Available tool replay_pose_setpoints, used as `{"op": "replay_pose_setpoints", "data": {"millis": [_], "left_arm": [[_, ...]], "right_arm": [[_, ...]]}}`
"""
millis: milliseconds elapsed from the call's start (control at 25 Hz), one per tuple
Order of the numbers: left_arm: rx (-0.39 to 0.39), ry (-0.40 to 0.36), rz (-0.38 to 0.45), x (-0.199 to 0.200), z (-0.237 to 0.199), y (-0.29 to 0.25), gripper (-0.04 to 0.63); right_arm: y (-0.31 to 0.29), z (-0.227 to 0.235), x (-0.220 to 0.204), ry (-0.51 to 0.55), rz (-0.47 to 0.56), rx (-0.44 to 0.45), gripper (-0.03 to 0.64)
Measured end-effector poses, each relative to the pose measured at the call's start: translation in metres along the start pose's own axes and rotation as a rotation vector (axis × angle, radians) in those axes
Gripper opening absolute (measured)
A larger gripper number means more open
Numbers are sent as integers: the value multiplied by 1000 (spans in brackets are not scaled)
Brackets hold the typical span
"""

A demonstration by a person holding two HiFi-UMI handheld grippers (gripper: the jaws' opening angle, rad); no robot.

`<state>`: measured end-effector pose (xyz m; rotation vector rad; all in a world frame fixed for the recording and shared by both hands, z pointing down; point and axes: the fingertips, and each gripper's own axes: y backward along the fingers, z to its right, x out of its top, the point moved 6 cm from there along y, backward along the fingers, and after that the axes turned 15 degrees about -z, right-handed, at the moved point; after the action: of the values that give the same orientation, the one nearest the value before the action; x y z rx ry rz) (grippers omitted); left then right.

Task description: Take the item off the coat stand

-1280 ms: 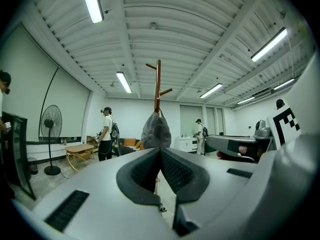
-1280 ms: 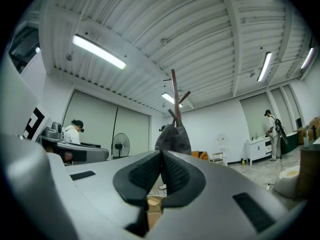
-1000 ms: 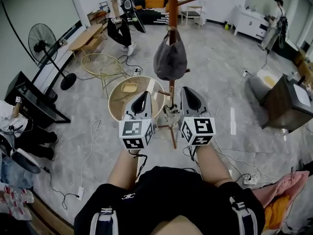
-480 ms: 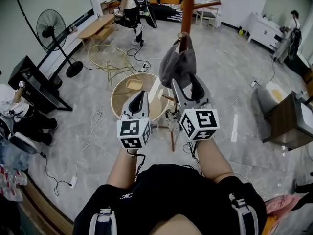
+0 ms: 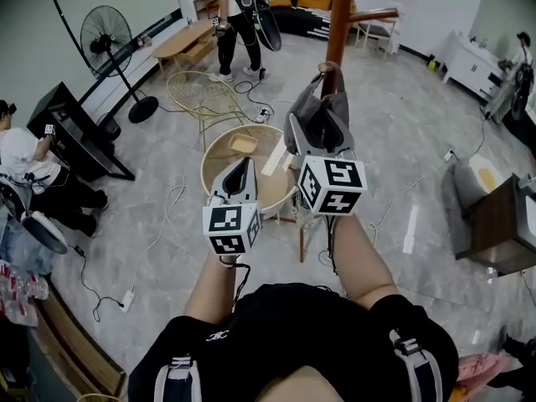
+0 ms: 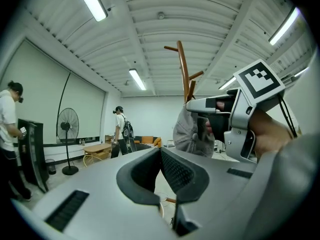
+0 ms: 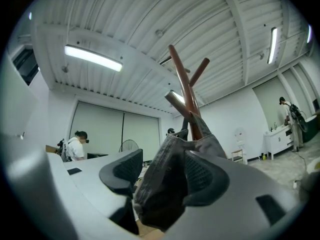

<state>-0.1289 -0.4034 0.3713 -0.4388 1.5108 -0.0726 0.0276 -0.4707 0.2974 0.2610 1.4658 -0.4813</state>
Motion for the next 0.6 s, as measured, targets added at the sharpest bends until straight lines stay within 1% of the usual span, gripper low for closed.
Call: {"op": "replay_pose_setpoints", "data": {"millis": [120,200,280,440,600], "left_arm": [[8,2,-4,0,-3,1,17],[11,4,-5,-1,-7,2,17],[15,8,-4,-3,-11,3,17],[17,8,-1,-5,-9,6,17],[19,3,-4,-5,-2,9,17]], "right_arm": [[-9,5,2,-28,-25,-33,227],[-11,5,1,-40,-41,-44,171],[-11,5,-2,-45,-43,-58,75],[-2,7,0,-52,-22,-54,41],[12,9,10,-44,11,-4,35]]}}
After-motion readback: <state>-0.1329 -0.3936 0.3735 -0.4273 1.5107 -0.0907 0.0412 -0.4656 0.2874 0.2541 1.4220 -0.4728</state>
